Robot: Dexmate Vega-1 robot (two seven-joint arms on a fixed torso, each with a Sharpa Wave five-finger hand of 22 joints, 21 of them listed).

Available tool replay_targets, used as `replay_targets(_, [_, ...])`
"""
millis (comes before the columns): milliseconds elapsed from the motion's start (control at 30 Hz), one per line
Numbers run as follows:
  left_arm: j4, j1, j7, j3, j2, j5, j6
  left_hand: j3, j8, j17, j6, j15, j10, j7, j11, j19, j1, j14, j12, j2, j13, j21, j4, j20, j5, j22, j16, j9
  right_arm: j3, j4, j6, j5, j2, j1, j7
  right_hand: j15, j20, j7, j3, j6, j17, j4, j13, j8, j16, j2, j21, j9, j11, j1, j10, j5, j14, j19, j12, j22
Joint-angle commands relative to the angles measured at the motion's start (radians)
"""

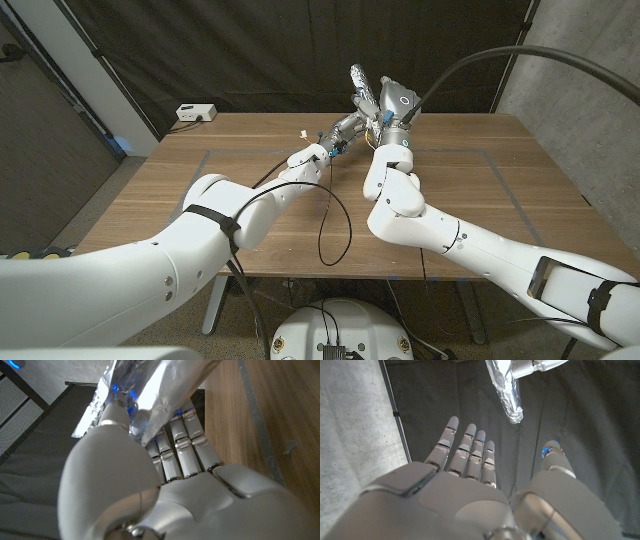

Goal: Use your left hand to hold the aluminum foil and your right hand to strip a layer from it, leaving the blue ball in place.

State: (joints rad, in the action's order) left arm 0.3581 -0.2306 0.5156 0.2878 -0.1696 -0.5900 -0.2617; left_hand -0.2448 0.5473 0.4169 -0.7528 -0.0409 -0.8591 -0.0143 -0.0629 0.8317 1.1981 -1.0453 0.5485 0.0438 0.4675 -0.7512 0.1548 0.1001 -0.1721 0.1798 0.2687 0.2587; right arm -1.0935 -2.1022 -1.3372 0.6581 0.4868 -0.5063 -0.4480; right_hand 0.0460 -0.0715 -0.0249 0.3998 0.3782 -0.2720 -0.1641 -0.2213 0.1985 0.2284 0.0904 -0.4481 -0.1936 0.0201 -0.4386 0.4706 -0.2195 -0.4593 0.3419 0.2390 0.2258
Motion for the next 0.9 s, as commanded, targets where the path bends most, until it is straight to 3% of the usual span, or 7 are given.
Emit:
replay_targets(33, [-0.017, 0.003, 0.053, -0.013, -0.002, 0.017, -0.021, -0.051, -0.002, 0.003, -0.200, -0.187, -0.133, 0.025, -0.143, -0.006, 0.044, -0.138, 0.014, 0.089, 0.008, -0.007, -0.042, 0.072, -0.006, 0.005, -0.006, 0.002, -0.033, 0.087, -0.019, 0.048, -0.046, 0.044, 0.025, 0.044, -0.002, 0.001, -0.011, 0.003, -0.009, 0.015, -0.003, 0.002, 0.005, -0.006, -0.006, -0.001, -0.006, -0.006, 0.006, -0.011, -0.015, 0.000, 0.003, 0.004])
replay_targets(167, [-0.017, -0.002, 0.077, -0.017, -0.002, 0.008, -0.032, -0.052, -0.001, 0.002, -0.201, -0.187, -0.136, 0.026, -0.143, -0.007, 0.044, -0.138, 0.016, 0.089, 0.010, -0.008, -0.042, 0.072, -0.006, 0.005, -0.009, 0.003, 0.019, 0.118, 0.003, 0.024, -0.080, 0.014, -0.029, 0.058, 0.004, 0.006, -0.022, 0.044, -0.015, 0.030, -0.001, 0.017, 0.029, -0.013, -0.019, -0.001, -0.015, 0.006, 0.047, -0.014, -0.074, 0.022, 0.020, 0.005])
replay_targets(267, [-0.017, -0.003, 0.095, -0.018, -0.002, 0.002, -0.033, -0.053, 0.001, 0.002, -0.205, -0.187, -0.137, 0.025, -0.140, -0.007, 0.044, -0.139, 0.017, 0.089, 0.011, -0.009, -0.042, 0.072, -0.006, 0.005, -0.010, 0.003, 0.040, 0.138, 0.003, 0.005, -0.098, 0.009, -0.047, 0.060, 0.006, 0.008, -0.023, 0.051, -0.016, 0.030, -0.001, 0.018, 0.032, -0.015, -0.022, -0.001, -0.017, 0.004, 0.057, -0.015, -0.083, 0.027, 0.024, 0.005])
replay_targets(633, [-0.016, -0.013, 0.148, -0.020, -0.003, -0.021, -0.049, -0.058, 0.004, 0.001, -0.207, -0.187, -0.141, 0.022, -0.135, -0.010, 0.044, -0.144, 0.021, 0.088, 0.013, -0.014, -0.039, 0.073, -0.005, 0.006, -0.016, 0.007, 0.013, 0.205, -0.029, -0.020, -0.128, 0.036, -0.096, 0.086, 0.015, 0.009, -0.031, 0.067, -0.030, 0.030, -0.003, 0.022, 0.059, -0.020, -0.034, 0.000, -0.014, -0.008, 0.072, -0.018, -0.136, 0.041, 0.032, 0.007])
replay_targets(767, [-0.014, -0.019, 0.201, -0.026, -0.006, -0.042, -0.059, -0.060, 0.006, 0.002, -0.208, -0.186, -0.146, 0.024, -0.133, -0.010, 0.042, -0.148, 0.022, 0.086, 0.013, -0.016, -0.039, 0.073, -0.004, 0.006, -0.017, 0.009, 0.009, 0.236, -0.059, -0.005, -0.154, 0.041, -0.114, 0.108, 0.025, 0.013, -0.047, 0.076, -0.057, 0.033, -0.006, 0.022, 0.108, -0.023, -0.046, 0.000, -0.014, -0.012, 0.087, -0.020, -0.204, 0.057, 0.036, 0.011])
replay_targets(900, [-0.013, -0.022, 0.242, -0.024, -0.006, -0.055, -0.081, -0.061, 0.007, 0.002, -0.210, -0.186, -0.147, 0.025, -0.131, -0.010, 0.043, -0.150, 0.023, 0.084, 0.014, -0.017, -0.037, 0.074, -0.004, 0.006, -0.019, 0.009, 0.030, 0.262, -0.059, 0.074, -0.182, 0.019, -0.063, 0.120, 0.032, 0.015, -0.059, 0.082, -0.084, 0.029, -0.010, 0.021, 0.154, -0.021, -0.057, 0.000, -0.013, -0.025, 0.100, -0.022, -0.253, 0.064, 0.036, 0.018])
